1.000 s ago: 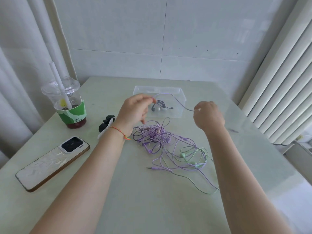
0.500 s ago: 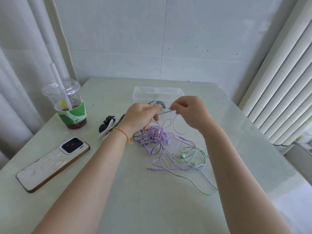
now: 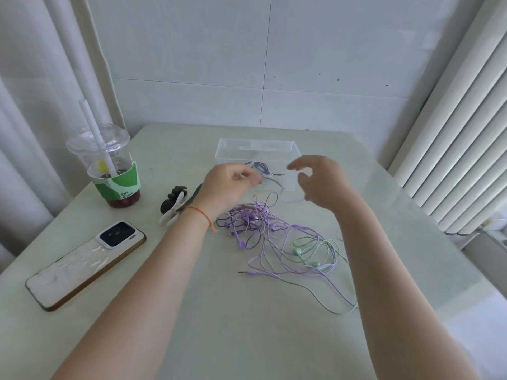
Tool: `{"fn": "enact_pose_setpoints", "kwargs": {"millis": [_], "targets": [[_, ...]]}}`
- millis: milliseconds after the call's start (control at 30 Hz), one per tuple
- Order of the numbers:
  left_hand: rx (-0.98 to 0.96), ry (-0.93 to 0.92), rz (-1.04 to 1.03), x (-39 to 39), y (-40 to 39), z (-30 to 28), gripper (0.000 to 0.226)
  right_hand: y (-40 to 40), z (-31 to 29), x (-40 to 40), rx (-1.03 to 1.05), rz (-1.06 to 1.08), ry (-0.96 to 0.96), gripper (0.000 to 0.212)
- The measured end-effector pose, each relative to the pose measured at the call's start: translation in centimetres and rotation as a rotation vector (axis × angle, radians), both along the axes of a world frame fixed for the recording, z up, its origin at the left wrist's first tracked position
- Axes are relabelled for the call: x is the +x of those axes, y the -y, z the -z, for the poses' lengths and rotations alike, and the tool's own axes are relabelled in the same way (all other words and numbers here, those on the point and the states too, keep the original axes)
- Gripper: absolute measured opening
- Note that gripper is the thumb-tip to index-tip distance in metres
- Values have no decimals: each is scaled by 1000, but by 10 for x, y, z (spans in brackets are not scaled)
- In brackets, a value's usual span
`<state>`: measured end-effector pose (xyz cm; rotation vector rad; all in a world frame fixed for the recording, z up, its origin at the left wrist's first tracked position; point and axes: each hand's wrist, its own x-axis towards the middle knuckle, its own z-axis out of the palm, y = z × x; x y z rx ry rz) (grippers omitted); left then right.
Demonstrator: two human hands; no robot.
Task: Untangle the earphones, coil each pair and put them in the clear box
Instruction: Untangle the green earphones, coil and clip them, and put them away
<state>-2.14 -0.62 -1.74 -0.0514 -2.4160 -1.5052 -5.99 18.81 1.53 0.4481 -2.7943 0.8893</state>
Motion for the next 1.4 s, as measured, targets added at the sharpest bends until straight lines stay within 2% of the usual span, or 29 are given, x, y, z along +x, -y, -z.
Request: {"fn": "enact_pose_setpoints", "kwargs": {"millis": [100, 167, 233, 267, 333, 467, 567, 667, 767, 833, 900, 967, 1033, 1100, 1167, 1233, 1400], "targets": [[-16, 17, 35, 3, -13, 0, 14, 19, -9, 20, -169, -245, 159, 36], [41, 32, 34, 5, -15, -2, 26, 27, -7, 23, -133, -329, 161, 31], [58, 61, 12, 7, -13, -5, 37, 29, -2, 21, -81, -324, 130, 12], [33, 83, -13, 8, -10, -7, 41, 27, -1, 18, -96, -299, 132, 4], [39, 118, -67, 7, -1, -8, 41, 22, 2, 10, -139, -195, 112, 8], [184, 132, -135, 3, 15, -7, 29, 12, 10, -2, -103, 8, 33, 12], [94, 130, -166, 3, 14, -4, 29, 16, 14, -4, -85, 81, -28, 15], [153, 127, -56, 4, 9, -4, 19, 15, 11, -4, -93, 194, -127, 16], [205, 99, 73, 5, 4, -3, 11, 5, 6, -2, 59, 301, -145, 21], [190, 66, 114, 4, -3, 2, 14, 7, 0, 2, 49, 211, -145, 34], [159, 51, 131, 3, -11, 5, 20, 18, -7, 11, -72, 33, -162, 42], [119, 44, 124, 3, -16, 7, 21, 30, -13, 21, -146, -125, -63, 42], [70, 36, 96, 4, -19, 6, 19, 36, -13, 27, -26, -230, 57, 34], [41, 28, 75, 5, -21, 5, 12, 35, -9, 26, 116, -255, 76, 25], [49, 43, 78, 5, -20, 5, 4, 30, -8, 23, 165, -245, 88, 19], [30, 88, 95, 4, -16, 6, 11, 25, -7, 20, 191, -229, 109, 16], [-87, 142, 127, 4, -4, 9, 15, 21, -8, 13, 20, -150, 12, 16]]}}
